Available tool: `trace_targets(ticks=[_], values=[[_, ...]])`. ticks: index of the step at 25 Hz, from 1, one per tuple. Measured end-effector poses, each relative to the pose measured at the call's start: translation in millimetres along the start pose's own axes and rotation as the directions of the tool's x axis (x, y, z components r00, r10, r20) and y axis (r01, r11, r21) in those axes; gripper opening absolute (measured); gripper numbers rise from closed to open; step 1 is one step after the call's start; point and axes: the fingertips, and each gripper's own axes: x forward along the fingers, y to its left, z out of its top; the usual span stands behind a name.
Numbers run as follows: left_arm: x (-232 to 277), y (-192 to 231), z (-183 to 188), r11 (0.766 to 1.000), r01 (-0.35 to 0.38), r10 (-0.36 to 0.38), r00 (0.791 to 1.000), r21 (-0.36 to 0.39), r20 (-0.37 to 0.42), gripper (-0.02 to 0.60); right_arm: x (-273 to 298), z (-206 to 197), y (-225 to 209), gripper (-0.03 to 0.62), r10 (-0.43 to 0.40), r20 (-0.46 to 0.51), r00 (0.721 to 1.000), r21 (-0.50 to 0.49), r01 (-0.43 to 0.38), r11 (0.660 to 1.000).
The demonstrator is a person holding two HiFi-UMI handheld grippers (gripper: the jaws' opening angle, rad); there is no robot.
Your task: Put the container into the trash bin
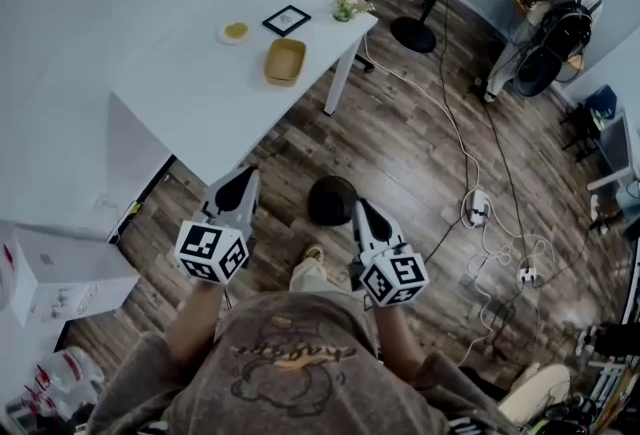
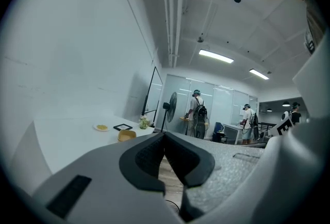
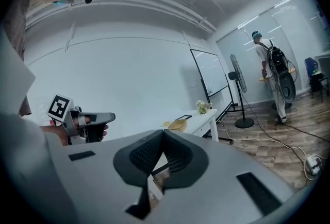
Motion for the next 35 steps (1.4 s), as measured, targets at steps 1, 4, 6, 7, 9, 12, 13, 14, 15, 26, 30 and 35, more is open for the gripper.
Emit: trace_targets(ticks=[1, 4, 6, 7, 9, 12, 13, 14, 15, 26, 30, 35], values=[[6.5, -0.2, 2.6, 1.0, -0.009, 0.009, 1.0, -0.001, 0.003, 0.004, 4.9, 5.0, -6.3, 0.001, 0.007, 0.0, 1.0, 0.0, -0.007, 1.0], [26.4, 1.3, 8.9, 0.999, -0.037, 0.037, 0.999, -0.003, 0.012, 0.004, 21.1, 16.6, -24.3, 0.0, 0.034, -0.004, 0.999, -0.007, -0.034, 0.999], [40.1, 4.1, 12.5, 0.998, -0.055, 0.055, 0.998, -0.005, 0.018, 0.005, 33.5, 22.0, -35.9, 0.001, 0.053, -0.008, 0.999, -0.011, -0.053, 0.999], [46.2, 4.8, 14.2, 0.998, -0.063, 0.063, 0.998, -0.005, 0.021, 0.003, 38.9, 24.0, -41.5, 0.002, 0.062, -0.011, 0.998, -0.01, -0.062, 0.998], [55.5, 2.9, 16.6, 0.997, -0.08, 0.08, 0.996, -0.003, 0.029, 0.005, 45.7, 27.2, -52.3, 0.002, 0.081, -0.016, 0.997, -0.011, -0.081, 0.997], [64.3, 1.1, 19.5, 0.995, -0.102, 0.102, 0.994, 0.0, 0.039, 0.005, 53.4, 31.3, -64.1, 0.0, 0.098, -0.023, 0.995, -0.014, -0.098, 0.995], [66.0, 2.5, 20.1, 0.994, -0.107, 0.107, 0.993, -0.001, 0.04, 0.005, 56.8, 32.5, -66.0, 0.001, 0.1, -0.025, 0.995, -0.013, -0.101, 0.995], [67.7, 4.8, 20.9, 0.994, -0.112, 0.112, 0.993, -0.002, 0.043, 0.004, 60.7, 33.4, -67.2, 0.002, 0.102, -0.026, 0.994, -0.011, -0.103, 0.995], [69.3, 7.6, 22.1, 0.993, -0.114, 0.114, 0.992, -0.005, 0.046, 0.004, 64.9, 34.2, -68.0, 0.0, 0.104, -0.028, 0.994, -0.01, -0.104, 0.994], [102.9, 38.0, 45.0, 0.996, -0.092, 0.092, 0.994, -0.005, 0.06, 0.004, 96.2, 50.2, -77.2, 0.0, 0.057, -0.008, 0.998, -0.002, -0.057, 0.998], [121.0, 48.2, 56.3, 0.998, -0.064, 0.064, 0.995, 0.003, 0.072, 0.004, 108.2, 60.4, -82.3, 0.001, 0.034, 0.017, 0.999, -0.002, -0.034, 0.999], [142.9, 59.2, 58.4, 0.999, -0.032, 0.031, 0.998, 0.015, 0.062, 0.005, 127.7, 65.7, -84.3, 0.002, 0.017, 0.034, 0.999, 0.003, -0.018, 1.0]])
